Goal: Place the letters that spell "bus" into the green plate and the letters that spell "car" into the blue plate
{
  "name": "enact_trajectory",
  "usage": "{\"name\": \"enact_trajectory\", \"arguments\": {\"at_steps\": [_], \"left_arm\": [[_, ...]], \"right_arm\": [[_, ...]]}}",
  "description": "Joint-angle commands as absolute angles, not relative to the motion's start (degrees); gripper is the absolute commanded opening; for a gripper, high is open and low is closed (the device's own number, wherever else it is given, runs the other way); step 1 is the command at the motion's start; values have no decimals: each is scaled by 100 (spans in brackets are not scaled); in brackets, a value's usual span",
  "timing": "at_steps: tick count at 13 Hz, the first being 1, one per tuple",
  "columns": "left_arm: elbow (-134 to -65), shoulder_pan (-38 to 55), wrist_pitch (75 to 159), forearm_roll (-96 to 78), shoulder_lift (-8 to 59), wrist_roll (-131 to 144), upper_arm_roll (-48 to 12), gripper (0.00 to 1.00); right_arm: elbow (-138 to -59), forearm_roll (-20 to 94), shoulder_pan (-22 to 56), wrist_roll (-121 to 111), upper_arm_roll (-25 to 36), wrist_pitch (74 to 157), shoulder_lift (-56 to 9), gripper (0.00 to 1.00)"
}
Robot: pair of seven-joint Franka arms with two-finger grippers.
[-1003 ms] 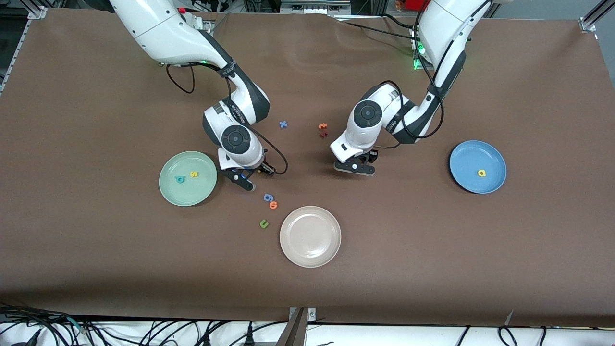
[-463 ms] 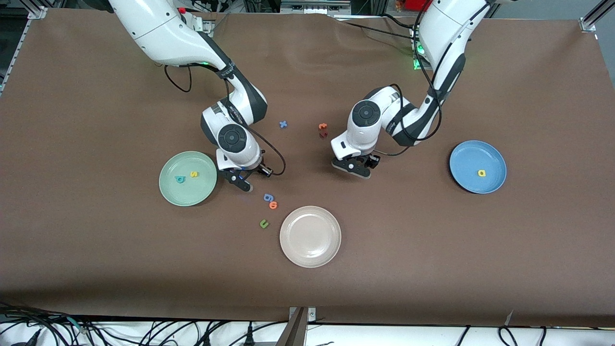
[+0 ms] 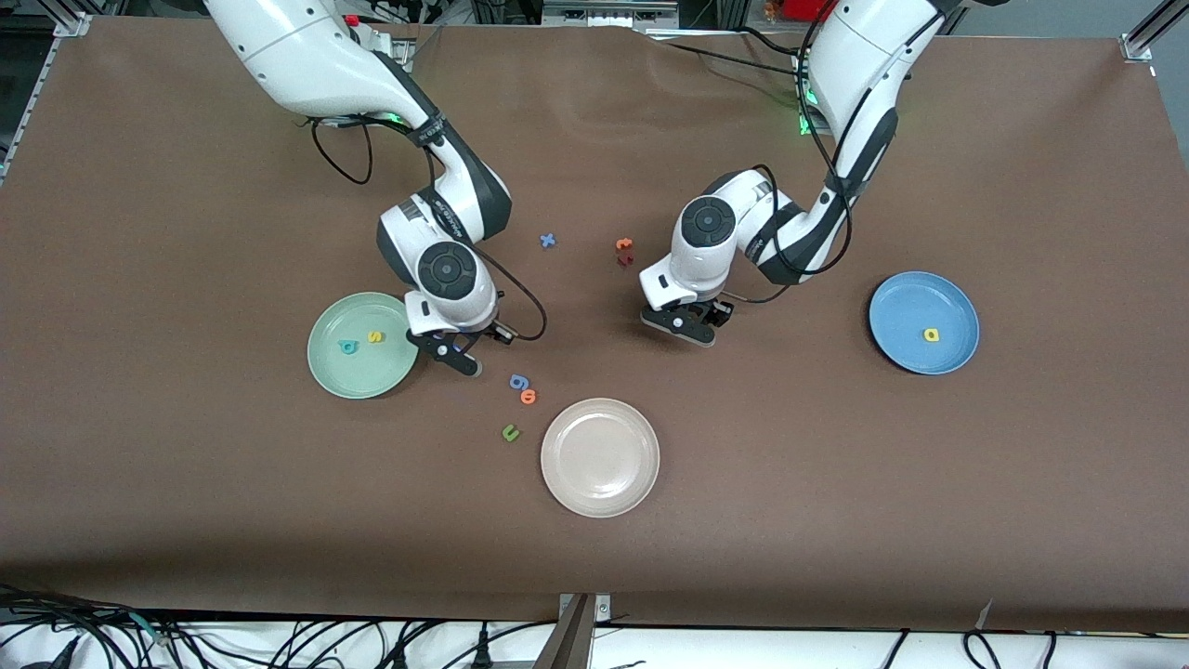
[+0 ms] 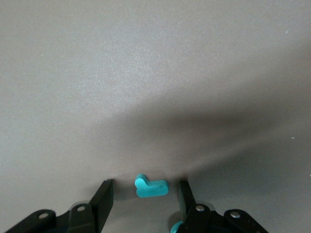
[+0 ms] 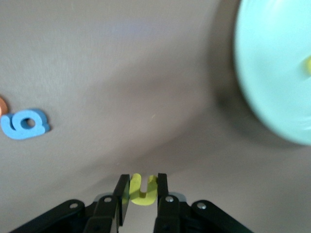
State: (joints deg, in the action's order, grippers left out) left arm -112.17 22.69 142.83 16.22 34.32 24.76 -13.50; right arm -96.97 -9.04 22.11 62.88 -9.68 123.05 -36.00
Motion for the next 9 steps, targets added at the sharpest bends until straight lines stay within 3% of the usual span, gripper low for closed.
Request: {"name": "enact_trajectory", "arguments": {"at_steps": [1,3,5,9], "left_arm": [[-11224,2285,14405,1775,3472,2417,-1310,36],[-11224,2285,14502,1784,3489,2408,-1310,28],[-11224,2285,14511,1784,3498,2417,-1310,13],[-11241,1944,14240,1636,3069,1334,-985,10]], "right_arm": [[-9519,-949,2145,5400,-678,11665,-3323,9],[-9527,-914,2136,4697,-327,11401,-3261,9],[-9667,-905,2005,4220,-167,11347,-3278,9],[-10116,-905,1732,4148,-167,11574,-3375,10]]}}
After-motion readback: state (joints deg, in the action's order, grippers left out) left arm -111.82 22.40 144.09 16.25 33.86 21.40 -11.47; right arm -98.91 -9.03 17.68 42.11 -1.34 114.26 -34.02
